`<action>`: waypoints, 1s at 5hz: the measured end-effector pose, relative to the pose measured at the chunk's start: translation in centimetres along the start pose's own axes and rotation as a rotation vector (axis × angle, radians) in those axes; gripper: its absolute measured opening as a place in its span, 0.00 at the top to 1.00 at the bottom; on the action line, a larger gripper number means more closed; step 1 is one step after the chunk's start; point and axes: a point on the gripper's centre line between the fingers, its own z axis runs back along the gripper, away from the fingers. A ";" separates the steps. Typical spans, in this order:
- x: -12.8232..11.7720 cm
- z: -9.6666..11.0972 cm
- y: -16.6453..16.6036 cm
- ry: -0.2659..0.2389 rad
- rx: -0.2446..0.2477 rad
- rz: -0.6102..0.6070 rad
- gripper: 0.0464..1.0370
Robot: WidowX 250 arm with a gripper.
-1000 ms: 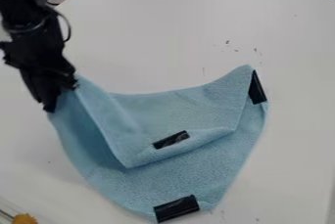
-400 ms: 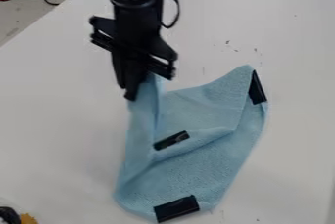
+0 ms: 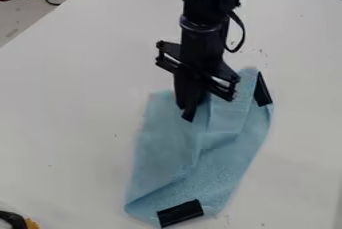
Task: Fold the cloth from top left to bottom right
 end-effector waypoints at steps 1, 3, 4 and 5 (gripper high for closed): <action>0.7 0.5 -0.4 0.002 0.014 -0.009 0.83; 1.0 1.0 -0.9 -0.009 0.036 -0.020 0.25; 1.4 1.0 -1.1 -0.031 0.026 -0.028 0.03; 1.6 1.3 -1.7 -0.063 0.020 -0.036 0.03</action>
